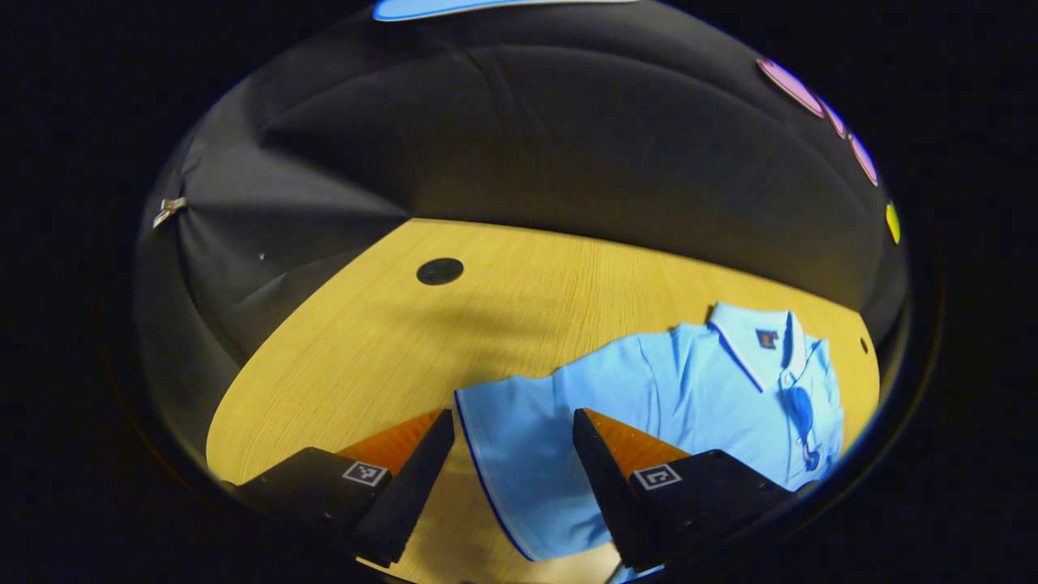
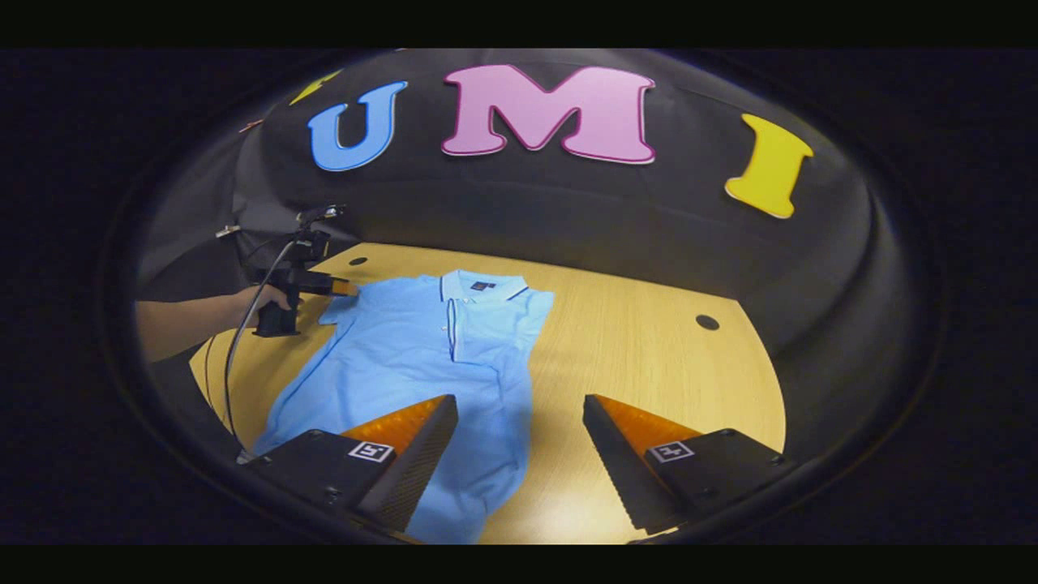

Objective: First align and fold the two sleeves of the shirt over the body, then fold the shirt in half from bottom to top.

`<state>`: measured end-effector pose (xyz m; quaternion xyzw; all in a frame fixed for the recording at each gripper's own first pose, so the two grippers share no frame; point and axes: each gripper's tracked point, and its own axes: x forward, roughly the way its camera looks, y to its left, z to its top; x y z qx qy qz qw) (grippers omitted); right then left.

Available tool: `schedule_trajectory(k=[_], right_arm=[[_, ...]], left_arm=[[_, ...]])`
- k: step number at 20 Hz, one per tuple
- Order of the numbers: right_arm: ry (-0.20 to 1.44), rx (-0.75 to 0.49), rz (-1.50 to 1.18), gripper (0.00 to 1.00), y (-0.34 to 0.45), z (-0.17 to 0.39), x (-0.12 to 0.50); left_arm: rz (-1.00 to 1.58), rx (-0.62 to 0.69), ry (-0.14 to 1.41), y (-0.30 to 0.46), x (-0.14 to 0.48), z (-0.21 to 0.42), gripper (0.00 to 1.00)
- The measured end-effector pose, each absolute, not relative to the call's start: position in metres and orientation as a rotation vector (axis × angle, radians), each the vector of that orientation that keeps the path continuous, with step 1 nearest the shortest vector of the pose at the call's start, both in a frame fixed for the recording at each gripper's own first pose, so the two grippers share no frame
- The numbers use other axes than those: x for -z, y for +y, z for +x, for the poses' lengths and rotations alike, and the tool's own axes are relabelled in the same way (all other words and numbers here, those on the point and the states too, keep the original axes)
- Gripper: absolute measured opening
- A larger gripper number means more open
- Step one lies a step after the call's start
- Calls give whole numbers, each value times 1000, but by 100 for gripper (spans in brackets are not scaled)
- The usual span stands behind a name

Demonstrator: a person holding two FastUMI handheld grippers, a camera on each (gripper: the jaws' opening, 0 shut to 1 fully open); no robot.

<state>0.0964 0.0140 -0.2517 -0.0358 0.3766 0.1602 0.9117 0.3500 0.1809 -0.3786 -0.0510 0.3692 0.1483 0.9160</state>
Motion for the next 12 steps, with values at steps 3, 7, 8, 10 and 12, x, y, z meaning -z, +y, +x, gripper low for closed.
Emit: schedule_trajectory(k=[3, 7, 8, 10, 12], right_arm=[[820, -290, -41, 98, 2, 84, 265], [850, -260, -2, 98, -1, 73, 273], [858, -262, 11, 98, 2, 71, 275], [868, -261, 30, 99, 3, 64, 275], [872, -255, 33, 98, 2, 58, 273]], left_arm=[[-93, -270, 758, 176, 379, 355, 90], [-89, -233, 761, 170, 379, 357, 59], [-100, -225, 758, 166, 378, 358, 46], [-101, -224, 753, 162, 378, 359, 19], [-81, -227, 759, 161, 377, 358, 7]])
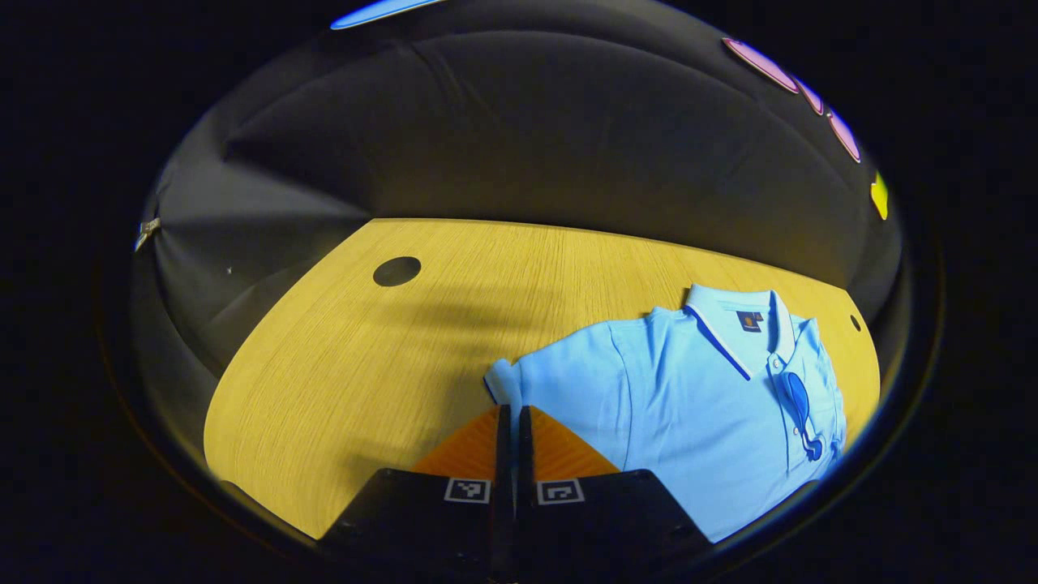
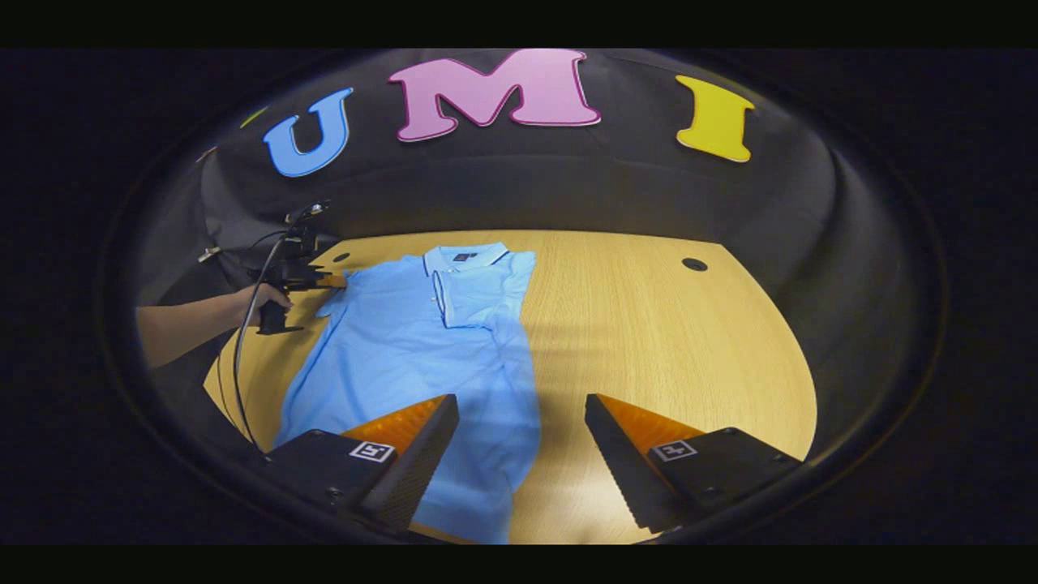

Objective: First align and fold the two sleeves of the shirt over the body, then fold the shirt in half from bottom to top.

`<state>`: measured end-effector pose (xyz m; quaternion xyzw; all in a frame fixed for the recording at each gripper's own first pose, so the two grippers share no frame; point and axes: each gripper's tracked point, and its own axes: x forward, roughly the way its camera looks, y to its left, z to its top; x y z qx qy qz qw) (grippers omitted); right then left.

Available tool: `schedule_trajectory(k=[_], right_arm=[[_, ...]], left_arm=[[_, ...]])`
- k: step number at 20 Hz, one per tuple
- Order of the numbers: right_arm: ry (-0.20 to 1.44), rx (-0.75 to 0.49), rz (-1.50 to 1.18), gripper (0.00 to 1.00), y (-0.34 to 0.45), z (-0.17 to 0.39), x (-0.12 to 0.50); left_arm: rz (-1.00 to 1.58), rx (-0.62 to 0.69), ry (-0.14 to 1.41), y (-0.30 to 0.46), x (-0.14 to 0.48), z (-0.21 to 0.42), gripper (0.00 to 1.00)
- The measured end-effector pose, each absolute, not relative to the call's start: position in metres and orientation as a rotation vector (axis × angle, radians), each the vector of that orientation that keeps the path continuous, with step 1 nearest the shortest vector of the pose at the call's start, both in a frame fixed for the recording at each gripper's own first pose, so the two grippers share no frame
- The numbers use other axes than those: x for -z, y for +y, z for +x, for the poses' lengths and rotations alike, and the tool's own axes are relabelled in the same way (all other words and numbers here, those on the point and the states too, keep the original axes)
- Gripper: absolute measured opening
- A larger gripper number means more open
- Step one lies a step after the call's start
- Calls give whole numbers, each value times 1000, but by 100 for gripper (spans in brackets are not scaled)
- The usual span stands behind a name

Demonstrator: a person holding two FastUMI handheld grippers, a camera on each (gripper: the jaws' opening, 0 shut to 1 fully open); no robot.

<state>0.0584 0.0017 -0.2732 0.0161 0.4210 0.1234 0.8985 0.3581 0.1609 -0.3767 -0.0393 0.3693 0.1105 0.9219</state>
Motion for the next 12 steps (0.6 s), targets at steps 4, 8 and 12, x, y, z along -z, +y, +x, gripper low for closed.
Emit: schedule_trajectory(k=[4, 8, 12], right_arm=[[854, -211, 21, 98, -19, 59, 270], [853, -170, 53, 98, -33, 57, 271], [850, -150, 71, 98, -40, 49, 268]], left_arm=[[-34, -235, 756, 148, 368, 361, 6], [-11, -137, 722, 106, 340, 373, 6], [-14, -19, 676, 44, 307, 381, 6]])
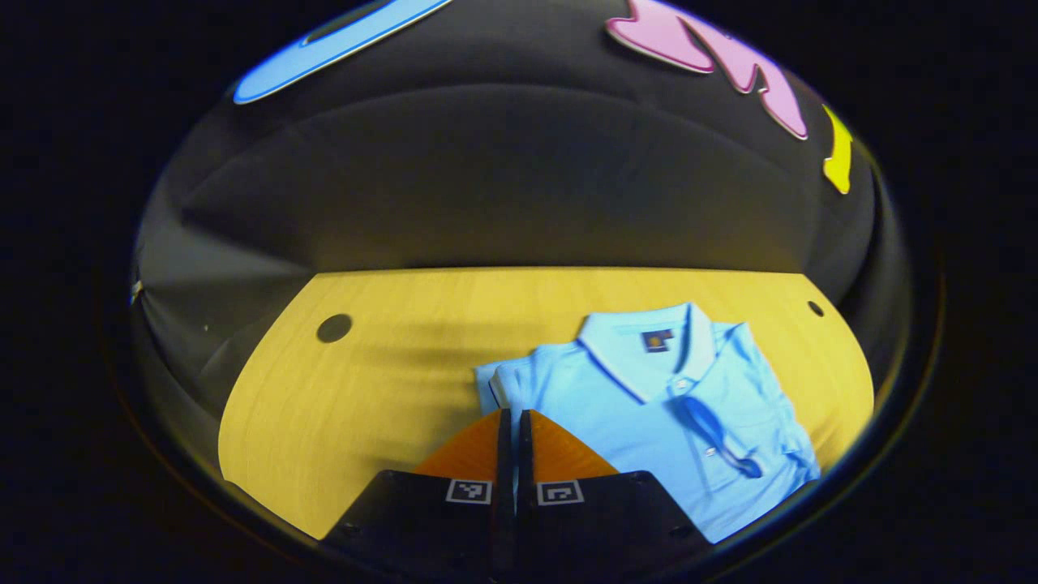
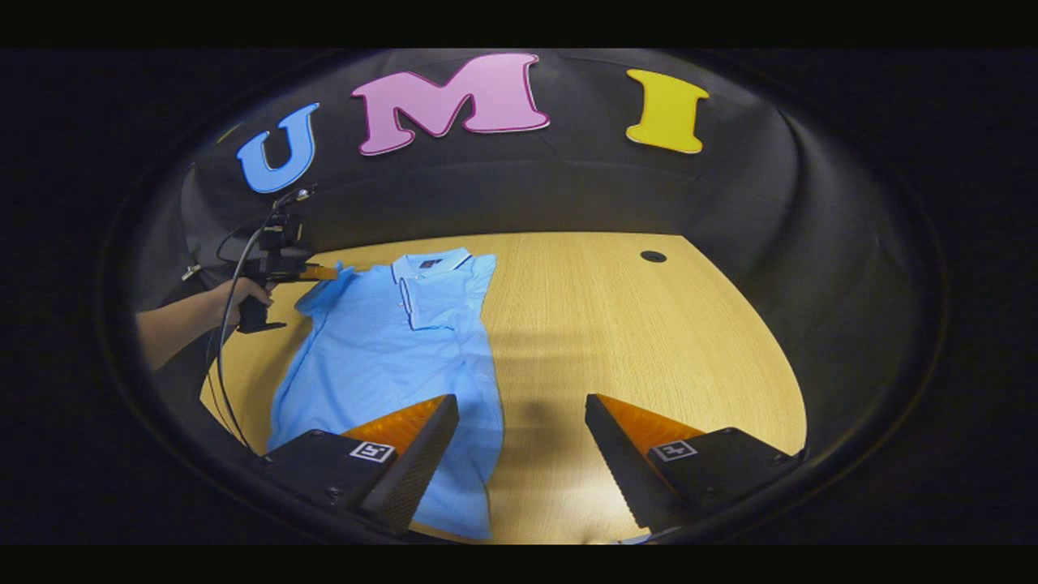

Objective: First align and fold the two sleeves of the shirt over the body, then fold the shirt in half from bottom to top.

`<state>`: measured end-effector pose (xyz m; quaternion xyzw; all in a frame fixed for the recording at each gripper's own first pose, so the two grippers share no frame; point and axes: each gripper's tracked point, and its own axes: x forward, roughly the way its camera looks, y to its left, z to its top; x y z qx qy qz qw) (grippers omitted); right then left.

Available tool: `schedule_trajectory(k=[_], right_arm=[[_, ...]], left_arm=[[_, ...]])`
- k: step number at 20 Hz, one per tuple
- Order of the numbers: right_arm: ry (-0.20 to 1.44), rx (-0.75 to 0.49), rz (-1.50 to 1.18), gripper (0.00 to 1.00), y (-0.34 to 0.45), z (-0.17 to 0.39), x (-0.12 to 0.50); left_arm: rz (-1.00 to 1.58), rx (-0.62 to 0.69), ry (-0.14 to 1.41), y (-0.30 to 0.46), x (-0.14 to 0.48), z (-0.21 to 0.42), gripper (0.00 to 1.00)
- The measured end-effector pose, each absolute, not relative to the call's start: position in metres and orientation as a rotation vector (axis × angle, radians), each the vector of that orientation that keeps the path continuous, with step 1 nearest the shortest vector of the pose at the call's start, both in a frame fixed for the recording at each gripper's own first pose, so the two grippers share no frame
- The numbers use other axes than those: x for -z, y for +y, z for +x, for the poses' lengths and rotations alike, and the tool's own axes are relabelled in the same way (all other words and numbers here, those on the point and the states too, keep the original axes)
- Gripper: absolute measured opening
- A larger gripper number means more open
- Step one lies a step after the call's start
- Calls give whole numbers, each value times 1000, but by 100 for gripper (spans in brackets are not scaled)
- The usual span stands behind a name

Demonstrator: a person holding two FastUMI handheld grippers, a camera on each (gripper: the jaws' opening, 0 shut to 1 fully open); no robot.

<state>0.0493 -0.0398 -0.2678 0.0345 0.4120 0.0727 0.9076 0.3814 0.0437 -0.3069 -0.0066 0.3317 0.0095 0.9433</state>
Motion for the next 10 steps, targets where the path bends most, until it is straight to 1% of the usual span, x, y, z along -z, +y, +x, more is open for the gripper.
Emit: schedule_trajectory(k=[4, 5, 6, 7, 8, 9, 10], right_arm=[[850, -141, 87, 98, -44, 40, 264], [846, -138, 94, 94, -45, 37, 263], [841, -135, 101, 98, -46, 35, 261], [838, -132, 107, 98, -47, 33, 259], [831, -131, 114, 98, -47, 31, 257], [826, -129, 118, 98, -49, 28, 255], [823, -127, 121, 98, -50, 25, 255]], left_arm=[[-47, 88, 652, -21, 284, 378, 6], [-50, 103, 653, -32, 283, 376, 6], [-60, 115, 656, -44, 281, 372, 6], [-72, 127, 659, -54, 281, 369, 17], [-92, 146, 661, -64, 277, 363, 7], [-117, 169, 660, -73, 273, 358, 25], [-137, 184, 652, -79, 267, 351, 40]])
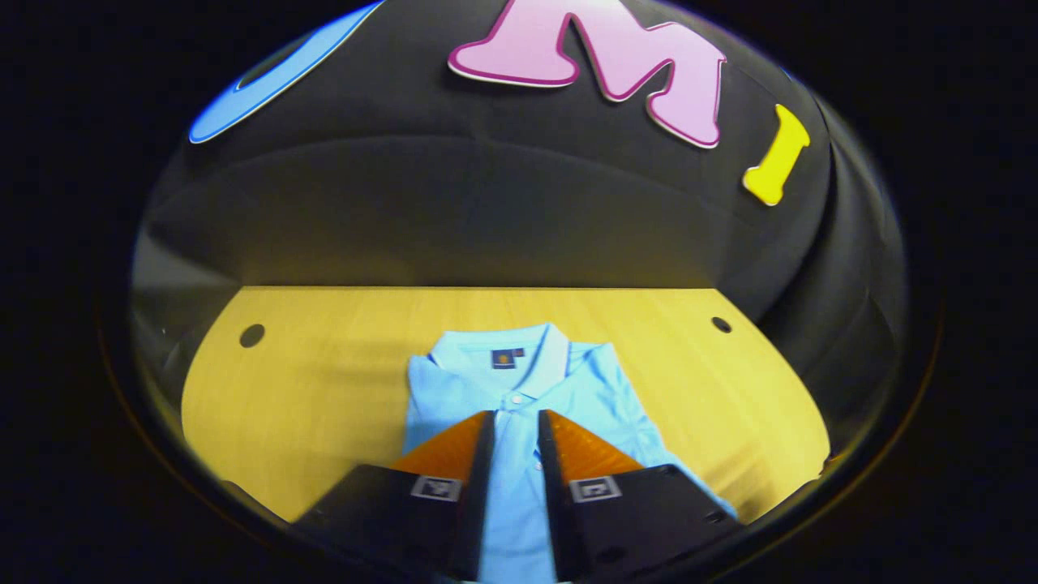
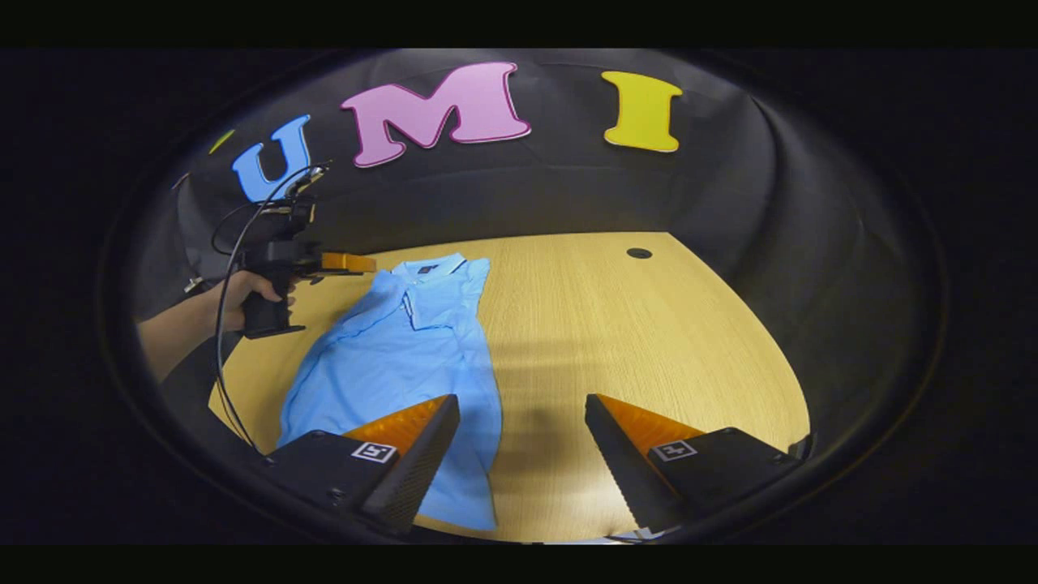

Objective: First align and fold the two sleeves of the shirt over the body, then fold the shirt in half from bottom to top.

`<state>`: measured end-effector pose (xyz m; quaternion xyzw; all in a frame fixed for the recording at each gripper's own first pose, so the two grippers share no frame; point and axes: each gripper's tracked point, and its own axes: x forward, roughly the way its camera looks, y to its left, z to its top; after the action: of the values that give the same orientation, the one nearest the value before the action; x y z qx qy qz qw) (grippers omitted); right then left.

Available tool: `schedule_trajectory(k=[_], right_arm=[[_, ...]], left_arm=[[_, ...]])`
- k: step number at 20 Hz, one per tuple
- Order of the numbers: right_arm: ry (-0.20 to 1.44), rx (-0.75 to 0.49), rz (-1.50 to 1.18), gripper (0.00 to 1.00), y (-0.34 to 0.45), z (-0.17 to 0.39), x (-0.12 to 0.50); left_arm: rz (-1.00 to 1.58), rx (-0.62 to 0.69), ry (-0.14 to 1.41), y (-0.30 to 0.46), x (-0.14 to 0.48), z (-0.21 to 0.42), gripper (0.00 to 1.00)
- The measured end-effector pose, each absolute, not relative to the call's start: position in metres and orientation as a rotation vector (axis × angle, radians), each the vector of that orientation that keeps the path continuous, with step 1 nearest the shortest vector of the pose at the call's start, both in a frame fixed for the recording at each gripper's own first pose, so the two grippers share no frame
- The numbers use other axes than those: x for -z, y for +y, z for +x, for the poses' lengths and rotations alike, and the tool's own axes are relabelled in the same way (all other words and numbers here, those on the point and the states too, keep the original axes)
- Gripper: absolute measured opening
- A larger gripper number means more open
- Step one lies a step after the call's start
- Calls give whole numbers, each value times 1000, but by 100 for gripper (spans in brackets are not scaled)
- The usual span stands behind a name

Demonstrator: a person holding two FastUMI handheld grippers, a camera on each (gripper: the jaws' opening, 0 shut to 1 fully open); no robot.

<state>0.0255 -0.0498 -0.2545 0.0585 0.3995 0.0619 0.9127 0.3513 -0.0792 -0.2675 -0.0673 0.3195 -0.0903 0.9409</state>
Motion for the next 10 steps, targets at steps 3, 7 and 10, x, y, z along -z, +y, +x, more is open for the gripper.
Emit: schedule_trajectory(k=[3, 7, 10], right_arm=[[824, -127, 123, 97, -51, 13, 254], [846, -123, 130, 97, -48, -15, 256], [869, -135, 139, 98, -37, -37, 258]], left_arm=[[-153, 192, 626, -82, 252, 325, 92], [-97, 165, 590, -60, 232, 261, 97], [-65, 157, 580, -49, 224, 199, 97]])
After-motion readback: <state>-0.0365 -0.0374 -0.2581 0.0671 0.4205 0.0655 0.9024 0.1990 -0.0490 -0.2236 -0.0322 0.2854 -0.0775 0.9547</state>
